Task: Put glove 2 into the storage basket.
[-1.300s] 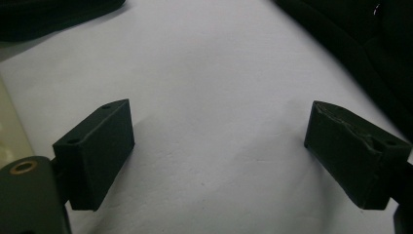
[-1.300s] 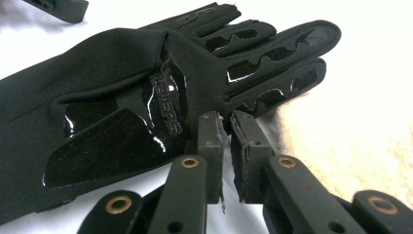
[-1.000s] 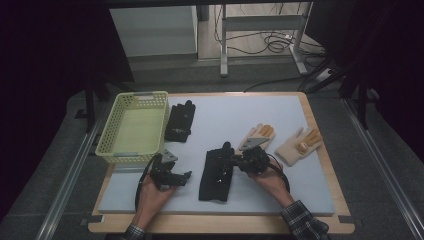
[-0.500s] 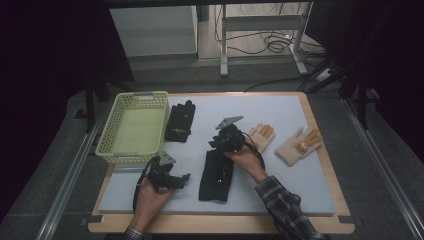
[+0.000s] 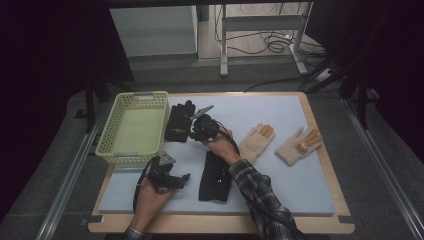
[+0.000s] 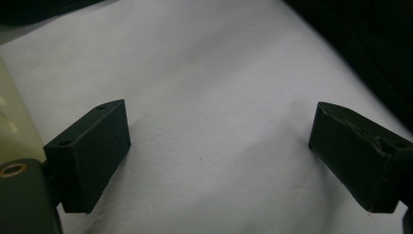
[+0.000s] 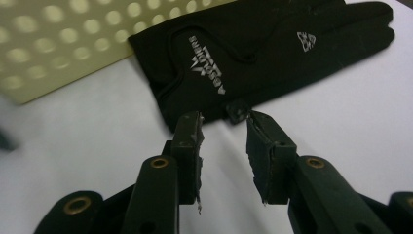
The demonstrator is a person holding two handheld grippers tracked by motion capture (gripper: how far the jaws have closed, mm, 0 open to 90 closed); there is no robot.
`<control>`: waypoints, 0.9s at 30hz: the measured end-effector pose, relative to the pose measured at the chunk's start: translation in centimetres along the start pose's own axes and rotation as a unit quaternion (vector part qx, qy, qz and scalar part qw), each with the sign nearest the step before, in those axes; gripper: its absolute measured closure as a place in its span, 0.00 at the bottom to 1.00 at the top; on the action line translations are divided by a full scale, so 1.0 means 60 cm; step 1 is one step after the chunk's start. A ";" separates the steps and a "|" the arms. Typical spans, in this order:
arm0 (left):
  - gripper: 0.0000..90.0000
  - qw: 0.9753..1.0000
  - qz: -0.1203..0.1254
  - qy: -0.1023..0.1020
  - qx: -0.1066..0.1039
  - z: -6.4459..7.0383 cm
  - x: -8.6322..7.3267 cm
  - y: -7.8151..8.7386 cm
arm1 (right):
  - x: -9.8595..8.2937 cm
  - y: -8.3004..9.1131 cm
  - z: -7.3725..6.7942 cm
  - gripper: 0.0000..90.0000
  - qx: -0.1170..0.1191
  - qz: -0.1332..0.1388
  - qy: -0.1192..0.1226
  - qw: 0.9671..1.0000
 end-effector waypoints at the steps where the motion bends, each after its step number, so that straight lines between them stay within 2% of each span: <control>1: 0.09 1.000 0.000 0.000 0.000 0.000 0.000 0.000 | 0.004 -0.009 0.002 0.72 0.002 -0.005 -0.005 1.000; 6: 0.09 1.000 0.000 0.000 0.000 0.000 0.000 0.000 | 0.007 -0.046 0.010 0.72 0.004 -0.029 -0.004 1.000; 8: 0.09 1.000 0.000 0.000 0.000 0.000 0.000 0.000 | 0.008 -0.047 0.011 0.86 0.000 -0.025 -0.007 1.000; 10: 0.09 1.000 0.000 0.001 0.000 0.000 0.000 0.000 | 0.008 -0.044 0.012 0.98 0.007 -0.024 -0.012 1.000; 14: 0.09 1.000 0.000 0.001 0.000 0.000 0.000 0.000 | 0.005 -0.024 0.007 0.98 -0.001 -0.024 0.010 1.000; 18: 0.09 1.000 0.000 0.000 0.000 0.000 0.000 0.000 | -0.001 0.006 0.003 0.98 0.010 -0.013 0.007 1.000; 19: 0.09 1.000 0.001 0.001 0.000 0.000 0.000 -0.001 | -0.002 0.010 0.003 0.98 0.009 -0.014 0.013 1.000; 20: 0.09 1.000 0.001 -0.001 0.000 0.000 0.000 -0.001 | -0.001 0.012 0.004 0.93 0.004 -0.013 0.017 1.000; 23: 0.09 1.000 0.001 0.001 -0.001 0.000 0.000 -0.001 | 0.004 0.004 0.010 0.76 0.010 -0.003 0.001 1.000; 27: 0.09 1.000 0.000 0.000 0.000 0.000 0.000 0.000 | 0.009 -0.025 0.018 0.67 0.009 -0.006 -0.007 1.000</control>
Point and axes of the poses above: each handheld gripper's, and its own axes: y roughly backward along the jaws, x roughly out of its top, z roughly to its right, the point moved 3 cm from there along -y, roughly forward along the jaws, and after that the axes turned 1 degree about -z, right-handed, at the moved point
